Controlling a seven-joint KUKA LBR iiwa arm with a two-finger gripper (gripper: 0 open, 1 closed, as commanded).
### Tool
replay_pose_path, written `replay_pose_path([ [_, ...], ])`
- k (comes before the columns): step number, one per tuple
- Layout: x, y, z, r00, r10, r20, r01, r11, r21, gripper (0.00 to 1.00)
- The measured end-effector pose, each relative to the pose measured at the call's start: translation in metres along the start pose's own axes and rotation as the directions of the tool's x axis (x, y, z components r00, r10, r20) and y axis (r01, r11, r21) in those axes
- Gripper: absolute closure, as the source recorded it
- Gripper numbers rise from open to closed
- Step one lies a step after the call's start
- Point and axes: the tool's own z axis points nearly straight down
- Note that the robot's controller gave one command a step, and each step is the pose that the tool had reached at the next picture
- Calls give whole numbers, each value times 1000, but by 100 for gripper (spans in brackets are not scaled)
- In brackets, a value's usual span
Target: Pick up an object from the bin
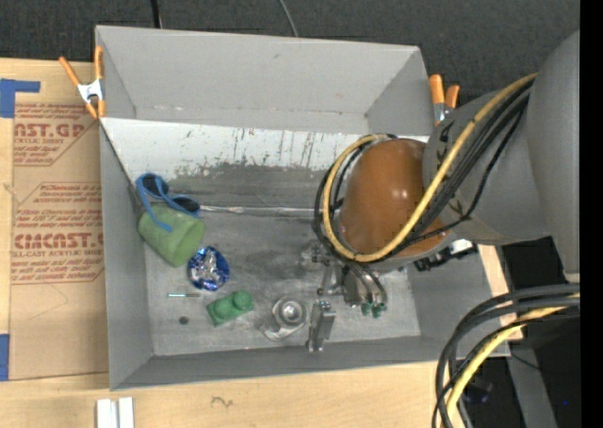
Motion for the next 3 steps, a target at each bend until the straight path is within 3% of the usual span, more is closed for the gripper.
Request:
replay_pose_path([
  [1,3,17,18,1000,28,1,-28,1000,-2,0],
  [2,3,17,17,1000,29,3,-29,1000,-3,100],
  [3,-12,9,37,930,368,-25,-368,930,0,100],
])
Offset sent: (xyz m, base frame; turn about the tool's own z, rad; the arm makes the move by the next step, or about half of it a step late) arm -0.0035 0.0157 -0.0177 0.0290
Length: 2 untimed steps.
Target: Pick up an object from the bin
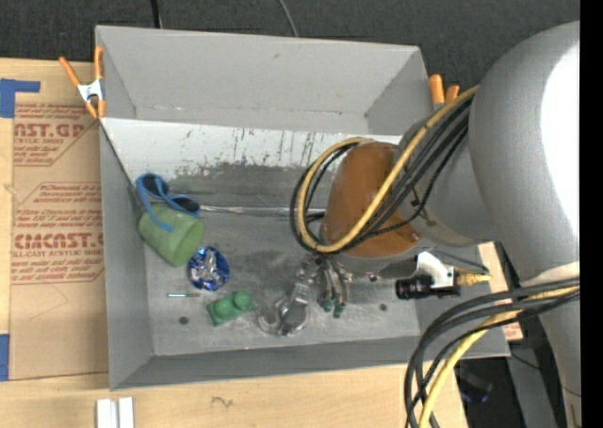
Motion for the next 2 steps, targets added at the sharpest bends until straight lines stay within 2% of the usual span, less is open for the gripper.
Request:
replay_pose_path([
  [1,21,41,-2,992,-123,42,123,992,5,100],
  [2,25,53,-3,904,-423,59,423,906,8,100],
])
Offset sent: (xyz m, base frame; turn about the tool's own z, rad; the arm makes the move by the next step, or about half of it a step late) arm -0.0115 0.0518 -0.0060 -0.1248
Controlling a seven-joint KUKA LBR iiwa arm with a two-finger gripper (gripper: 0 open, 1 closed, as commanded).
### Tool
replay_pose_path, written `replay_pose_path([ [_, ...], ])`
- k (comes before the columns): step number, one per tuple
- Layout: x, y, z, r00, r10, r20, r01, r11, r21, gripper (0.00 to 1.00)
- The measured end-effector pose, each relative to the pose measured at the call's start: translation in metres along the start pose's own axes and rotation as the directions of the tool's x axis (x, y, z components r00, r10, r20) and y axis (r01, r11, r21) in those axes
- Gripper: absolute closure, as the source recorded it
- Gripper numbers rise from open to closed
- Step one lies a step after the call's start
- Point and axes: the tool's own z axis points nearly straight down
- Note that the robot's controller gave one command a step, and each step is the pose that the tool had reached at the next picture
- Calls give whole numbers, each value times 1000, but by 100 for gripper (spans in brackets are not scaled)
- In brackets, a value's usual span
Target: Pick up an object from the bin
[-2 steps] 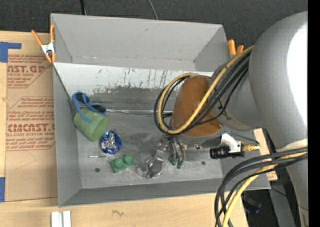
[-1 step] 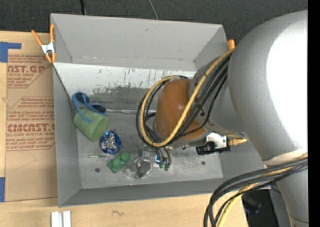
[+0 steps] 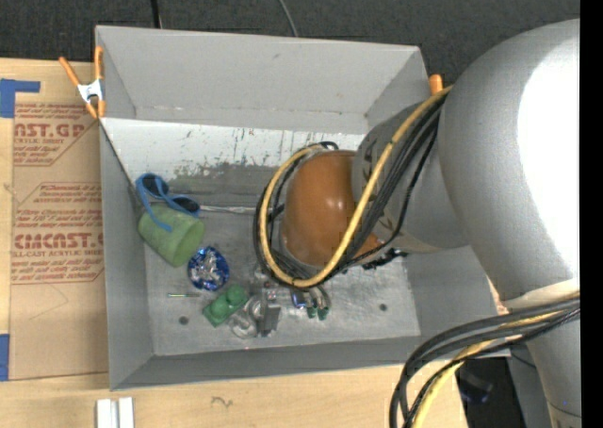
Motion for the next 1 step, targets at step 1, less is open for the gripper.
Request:
replay_pose_path([
  [1,-4,4,-117,1000,-8,-28,8,1000,-1,100],
])
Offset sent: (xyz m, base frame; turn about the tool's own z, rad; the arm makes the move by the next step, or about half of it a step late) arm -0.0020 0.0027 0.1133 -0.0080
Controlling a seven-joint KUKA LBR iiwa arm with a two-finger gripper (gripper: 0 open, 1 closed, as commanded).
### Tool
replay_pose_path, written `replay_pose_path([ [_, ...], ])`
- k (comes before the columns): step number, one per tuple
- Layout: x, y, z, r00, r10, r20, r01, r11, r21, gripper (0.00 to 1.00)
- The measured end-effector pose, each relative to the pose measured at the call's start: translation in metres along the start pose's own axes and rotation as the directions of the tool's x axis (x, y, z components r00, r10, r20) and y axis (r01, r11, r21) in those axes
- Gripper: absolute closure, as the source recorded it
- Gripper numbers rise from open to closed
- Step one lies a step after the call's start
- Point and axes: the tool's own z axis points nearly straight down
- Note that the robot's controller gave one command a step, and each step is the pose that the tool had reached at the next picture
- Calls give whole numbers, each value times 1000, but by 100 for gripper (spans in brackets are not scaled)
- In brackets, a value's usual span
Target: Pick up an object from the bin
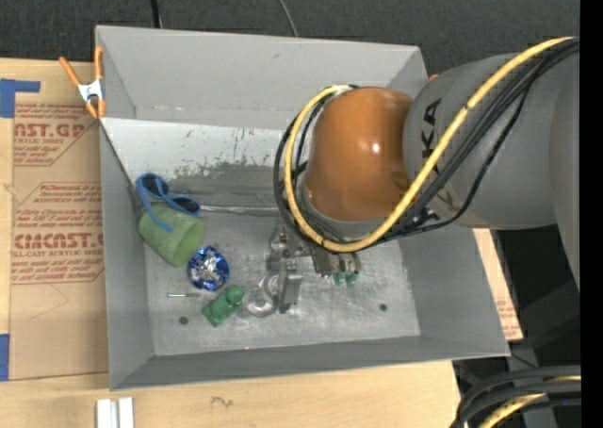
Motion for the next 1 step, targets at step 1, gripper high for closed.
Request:
replay_pose_path([
  [1,-2,28,-97,957,-291,0,291,957,-1,100],
])
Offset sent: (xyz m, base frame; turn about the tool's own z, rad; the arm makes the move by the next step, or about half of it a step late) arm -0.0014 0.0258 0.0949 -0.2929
